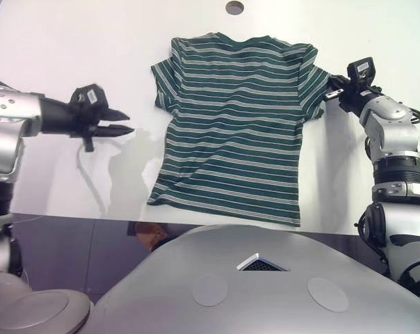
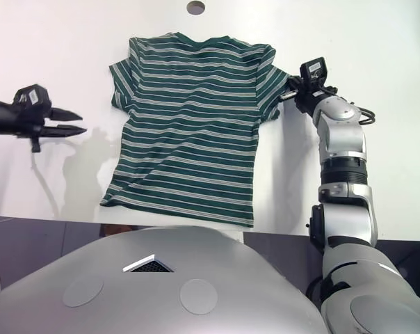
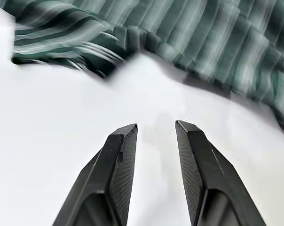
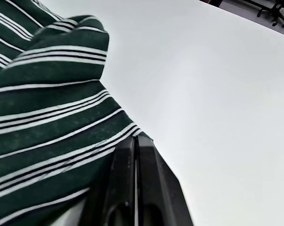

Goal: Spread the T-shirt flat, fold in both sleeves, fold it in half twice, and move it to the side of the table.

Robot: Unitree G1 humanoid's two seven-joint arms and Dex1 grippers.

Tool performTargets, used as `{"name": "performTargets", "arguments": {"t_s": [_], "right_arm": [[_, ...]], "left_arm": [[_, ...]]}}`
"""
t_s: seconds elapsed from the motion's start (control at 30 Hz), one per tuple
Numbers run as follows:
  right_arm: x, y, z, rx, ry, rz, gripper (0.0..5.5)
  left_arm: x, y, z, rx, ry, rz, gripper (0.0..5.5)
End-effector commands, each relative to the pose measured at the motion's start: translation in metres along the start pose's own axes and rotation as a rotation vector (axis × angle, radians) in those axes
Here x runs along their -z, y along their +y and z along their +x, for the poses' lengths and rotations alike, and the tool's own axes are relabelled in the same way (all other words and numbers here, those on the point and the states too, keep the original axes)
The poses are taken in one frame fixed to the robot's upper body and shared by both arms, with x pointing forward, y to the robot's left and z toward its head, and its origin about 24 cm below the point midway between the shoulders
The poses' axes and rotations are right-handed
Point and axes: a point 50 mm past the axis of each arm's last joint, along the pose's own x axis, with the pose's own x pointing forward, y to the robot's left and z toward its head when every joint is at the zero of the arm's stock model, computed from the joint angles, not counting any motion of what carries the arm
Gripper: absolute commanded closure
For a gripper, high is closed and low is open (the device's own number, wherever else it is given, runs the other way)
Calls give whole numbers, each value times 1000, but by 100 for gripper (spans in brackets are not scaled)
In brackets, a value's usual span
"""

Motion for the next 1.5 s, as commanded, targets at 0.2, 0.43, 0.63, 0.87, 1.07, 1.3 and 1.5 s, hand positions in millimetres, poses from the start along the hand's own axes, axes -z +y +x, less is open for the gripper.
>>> {"name": "performTargets", "arguments": {"t_s": [0.2, 0.43, 0.63, 0.87, 1.07, 1.3, 1.5], "right_arm": [[18, 16, 19, -1, 140, -78, 550], [17, 23, 24, 3, 123, -93, 550], [18, 25, 28, 19, 117, -87, 550], [25, 18, 27, 74, 148, -88, 550], [14, 22, 32, 78, 97, -81, 550], [13, 26, 34, 65, 92, -58, 550], [-2, 13, 26, 18, 1, 268, 461]], "left_arm": [[24, 30, 75, -343, -161, -691, 303], [25, 23, 99, -277, -159, -745, 372], [29, 28, 102, -296, -185, -763, 481], [15, 46, 82, -352, -368, -796, 547], [-38, 29, 93, -177, -507, -767, 547], [-72, -7, 148, -102, -409, -746, 547], [-56, -15, 167, -184, -295, -685, 458]]}}
